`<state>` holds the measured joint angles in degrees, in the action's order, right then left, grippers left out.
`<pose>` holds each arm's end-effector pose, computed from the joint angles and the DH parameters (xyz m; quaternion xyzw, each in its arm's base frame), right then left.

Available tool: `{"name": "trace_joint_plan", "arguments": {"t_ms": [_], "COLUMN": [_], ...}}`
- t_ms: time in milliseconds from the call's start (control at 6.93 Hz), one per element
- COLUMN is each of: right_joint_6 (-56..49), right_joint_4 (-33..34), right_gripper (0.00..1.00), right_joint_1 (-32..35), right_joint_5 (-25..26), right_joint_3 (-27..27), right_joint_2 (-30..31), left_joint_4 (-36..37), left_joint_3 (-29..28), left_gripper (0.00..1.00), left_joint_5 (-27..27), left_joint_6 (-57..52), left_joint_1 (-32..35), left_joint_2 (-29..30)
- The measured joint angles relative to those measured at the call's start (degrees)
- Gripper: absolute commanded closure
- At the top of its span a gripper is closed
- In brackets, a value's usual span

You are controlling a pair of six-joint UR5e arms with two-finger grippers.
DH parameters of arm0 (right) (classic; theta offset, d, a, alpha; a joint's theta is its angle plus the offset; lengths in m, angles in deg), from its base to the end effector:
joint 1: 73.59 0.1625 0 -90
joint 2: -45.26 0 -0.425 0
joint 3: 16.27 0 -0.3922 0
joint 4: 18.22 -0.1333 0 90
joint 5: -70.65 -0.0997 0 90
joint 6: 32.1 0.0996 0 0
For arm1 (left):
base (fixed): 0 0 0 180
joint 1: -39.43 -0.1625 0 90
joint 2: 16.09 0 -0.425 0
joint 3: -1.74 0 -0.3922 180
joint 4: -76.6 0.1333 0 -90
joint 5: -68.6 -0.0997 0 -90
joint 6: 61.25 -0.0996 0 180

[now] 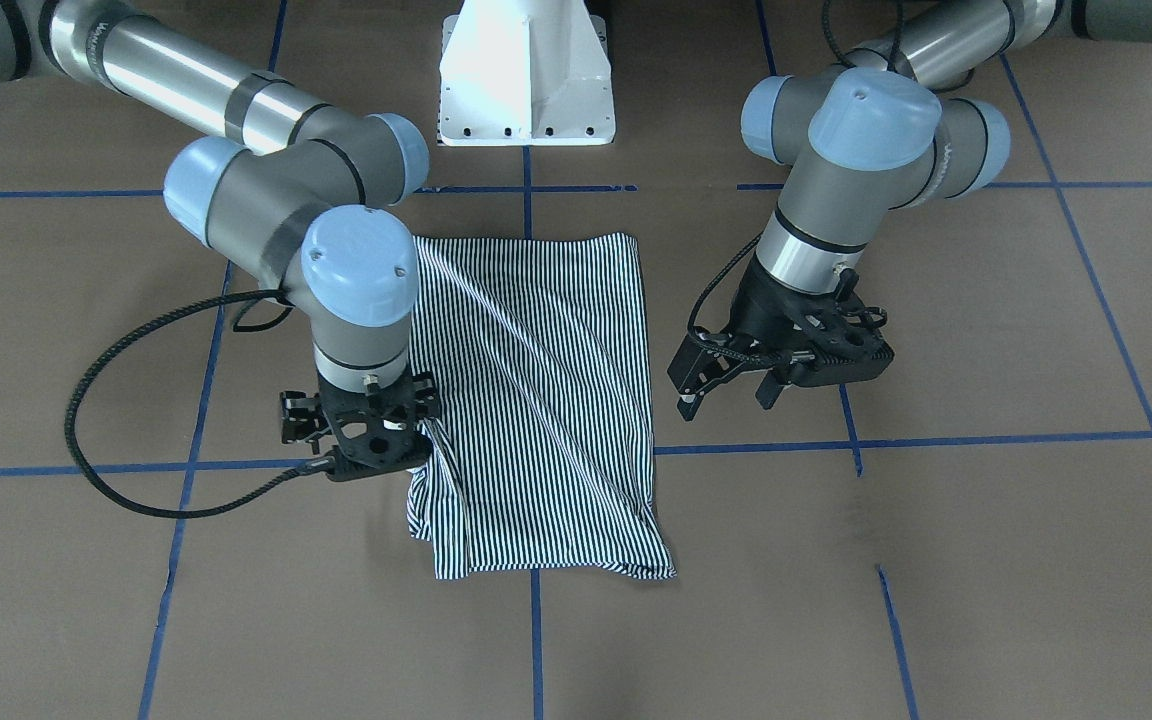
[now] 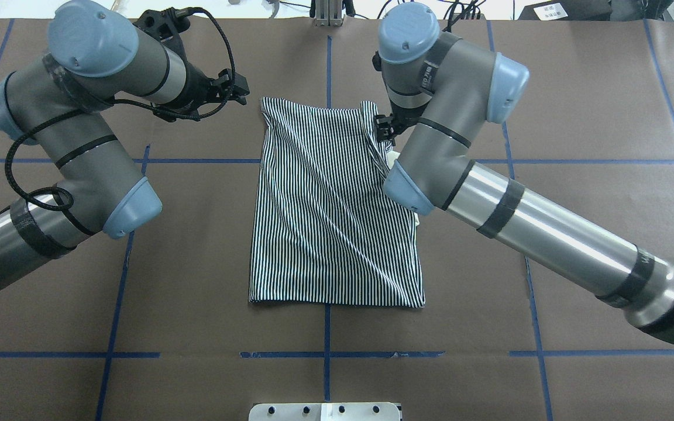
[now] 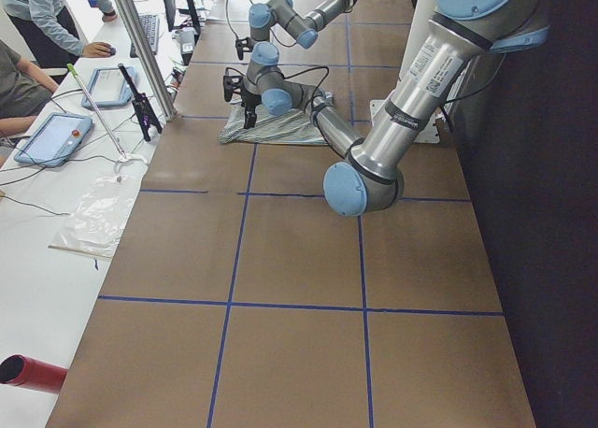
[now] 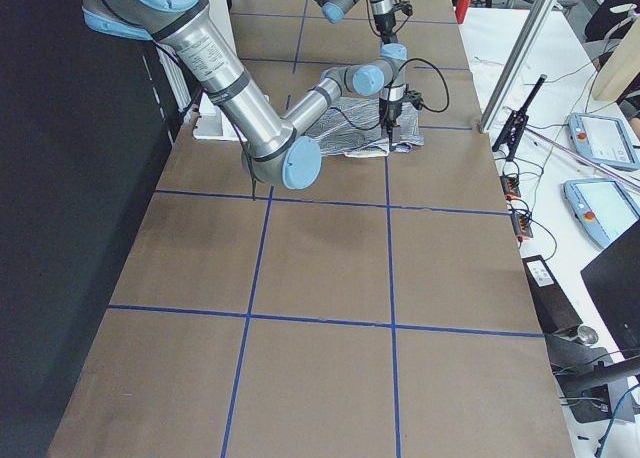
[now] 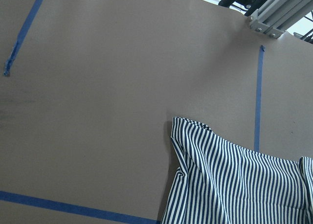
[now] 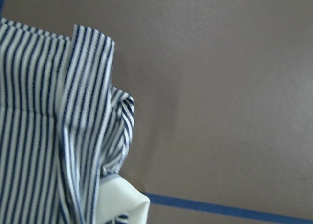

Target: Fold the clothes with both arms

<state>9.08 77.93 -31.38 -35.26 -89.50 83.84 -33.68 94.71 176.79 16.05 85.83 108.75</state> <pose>-0.5126 -0.6081 0.2411 0.0799 -0.2665 -0.0893 0.9563 0.3988 -0.5670 0.2363 0.1162 0.4852 -0.1768 0.8484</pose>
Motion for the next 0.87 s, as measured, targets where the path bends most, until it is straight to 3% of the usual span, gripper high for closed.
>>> {"name": "trace_joint_plan", "arguments": {"t_ms": [289,866], "right_joint_6": [2.59,3.06], "right_joint_4": [-6.4,-6.97], "right_gripper": [0.0,0.0], "right_joint_1": [-1.56,-3.56], "right_joint_5": [0.22,0.55], "right_joint_3": [10.16,13.22], "right_joint_2": [-5.43,-5.84], "left_joint_4": [-0.09,-0.68], "left_joint_3": [-0.11,-0.56], "left_gripper": [0.0,0.0], "left_joint_5": [0.01,0.01], "left_joint_6": [-0.1,-0.13], "left_joint_1": [0.0,0.0], "left_joint_2": [-0.18,-0.3]}}
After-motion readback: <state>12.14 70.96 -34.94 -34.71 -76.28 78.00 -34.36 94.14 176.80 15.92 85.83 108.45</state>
